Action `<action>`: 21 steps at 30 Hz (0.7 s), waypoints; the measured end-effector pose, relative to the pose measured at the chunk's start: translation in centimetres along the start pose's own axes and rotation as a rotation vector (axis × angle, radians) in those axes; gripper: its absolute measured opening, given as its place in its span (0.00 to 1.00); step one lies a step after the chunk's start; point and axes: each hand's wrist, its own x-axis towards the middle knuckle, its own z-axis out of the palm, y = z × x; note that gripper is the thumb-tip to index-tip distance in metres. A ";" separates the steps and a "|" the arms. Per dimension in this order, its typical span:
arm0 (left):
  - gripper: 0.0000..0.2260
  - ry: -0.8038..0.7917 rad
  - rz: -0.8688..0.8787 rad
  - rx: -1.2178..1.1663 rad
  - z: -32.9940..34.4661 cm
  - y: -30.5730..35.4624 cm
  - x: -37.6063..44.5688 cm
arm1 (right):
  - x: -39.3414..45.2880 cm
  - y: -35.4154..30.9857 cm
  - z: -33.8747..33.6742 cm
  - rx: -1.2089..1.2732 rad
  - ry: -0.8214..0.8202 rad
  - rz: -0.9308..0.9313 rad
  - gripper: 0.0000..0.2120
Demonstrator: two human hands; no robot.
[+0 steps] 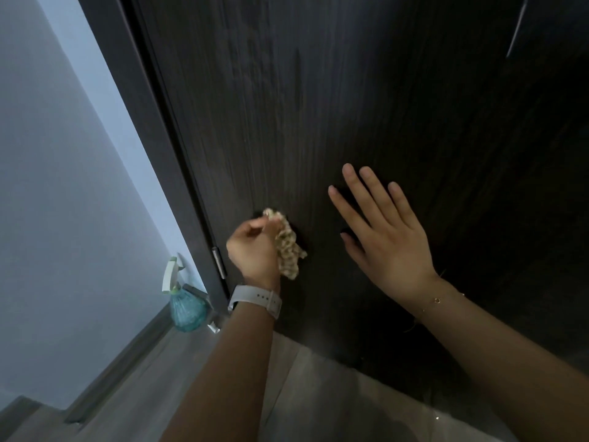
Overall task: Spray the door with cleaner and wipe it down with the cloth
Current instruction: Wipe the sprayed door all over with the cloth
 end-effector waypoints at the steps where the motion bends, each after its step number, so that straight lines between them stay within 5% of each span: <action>1: 0.02 -0.001 -0.052 0.055 -0.6 -0.9 -0.1 | 0.1 0.0 0.0 0.005 -0.004 0.001 0.34; 4: 0.04 -0.022 -0.077 0.140 -1.4 -1.6 -0.3 | 0.0 0.0 -0.1 0.019 -0.014 0.003 0.34; 8: 0.05 -0.073 0.217 0.119 0.6 3.2 -0.1 | 0.0 -0.1 0.1 0.017 -0.006 0.004 0.34; 14: 0.03 -0.037 -0.037 -0.183 0.7 2.0 -0.3 | 0.0 0.1 0.0 0.017 0.003 0.001 0.34; 18: 0.03 -0.065 -0.234 -0.151 -0.6 -0.9 0.1 | 0.0 0.0 0.0 0.013 -0.002 0.003 0.34; 21: 0.04 -0.058 -0.200 -0.022 -1.0 -2.0 -0.2 | 0.0 -0.1 -0.2 0.018 -0.006 0.008 0.34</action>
